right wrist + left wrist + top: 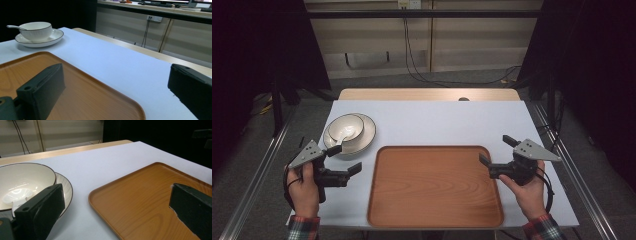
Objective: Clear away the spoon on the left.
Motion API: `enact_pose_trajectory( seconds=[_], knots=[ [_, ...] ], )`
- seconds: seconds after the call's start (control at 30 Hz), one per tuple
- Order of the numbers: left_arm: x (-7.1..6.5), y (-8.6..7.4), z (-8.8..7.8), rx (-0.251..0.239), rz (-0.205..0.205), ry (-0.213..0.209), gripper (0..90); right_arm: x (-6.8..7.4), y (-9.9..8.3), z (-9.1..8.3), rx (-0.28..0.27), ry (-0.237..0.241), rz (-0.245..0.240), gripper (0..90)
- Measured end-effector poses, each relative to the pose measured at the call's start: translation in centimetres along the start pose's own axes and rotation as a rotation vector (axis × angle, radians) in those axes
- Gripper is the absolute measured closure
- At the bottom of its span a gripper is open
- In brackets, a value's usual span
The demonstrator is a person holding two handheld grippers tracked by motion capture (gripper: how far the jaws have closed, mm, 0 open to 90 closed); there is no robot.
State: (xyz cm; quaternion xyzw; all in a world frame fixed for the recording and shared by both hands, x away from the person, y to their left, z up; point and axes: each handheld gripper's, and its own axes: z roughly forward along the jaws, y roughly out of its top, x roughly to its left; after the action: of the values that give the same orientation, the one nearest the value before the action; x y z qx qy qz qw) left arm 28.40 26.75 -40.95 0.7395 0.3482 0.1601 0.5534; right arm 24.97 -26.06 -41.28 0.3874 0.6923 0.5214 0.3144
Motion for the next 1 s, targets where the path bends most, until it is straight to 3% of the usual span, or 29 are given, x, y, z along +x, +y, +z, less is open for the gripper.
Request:
enact_pose_trajectory(
  seconds=[0.13, 0.37, 0.47, 0.57, 0.63, 0.77, 1.0],
  knots=[
    [0.2, -0.2, 0.2, 0.016, -0.019, 0.014, 0.0, 0.0, -0.1, 0.1, 0.008, -0.004, -0.003, 0.3],
    [0.5, -0.1, 0.4, -0.013, -0.062, 0.035, 0.0, 0.1, -0.2, 0.3, 0.023, 0.008, 0.001, 0.4],
    [0.8, -0.1, 0.6, -0.021, -0.122, 0.026, 0.0, 0.1, -0.2, 0.3, 0.027, 0.01, -0.003, 0.5],
    [1.0, -0.3, 0.7, -0.021, -0.125, 0.037, 0.0, 0.1, -0.3, 0.3, 0.024, 0.021, -0.002, 1.6],
    [1.3, -0.4, 0.6, -0.024, -0.143, 0.065, 0.0, 0.3, -0.3, 0.3, 0.016, 0.013, -0.025, 1.9],
    [1.6, -0.3, 0.5, -0.034, -0.166, 0.101, 0.0, 0.4, -0.2, 0.3, 0.014, 0.017, -0.024, 1.9],
    [2.0, -0.5, 0.6, -0.019, -0.156, 0.141, 0.2, 0.4, -0.3, 0.4, 0.015, 0.025, -0.02, 1.9]
  ],
)
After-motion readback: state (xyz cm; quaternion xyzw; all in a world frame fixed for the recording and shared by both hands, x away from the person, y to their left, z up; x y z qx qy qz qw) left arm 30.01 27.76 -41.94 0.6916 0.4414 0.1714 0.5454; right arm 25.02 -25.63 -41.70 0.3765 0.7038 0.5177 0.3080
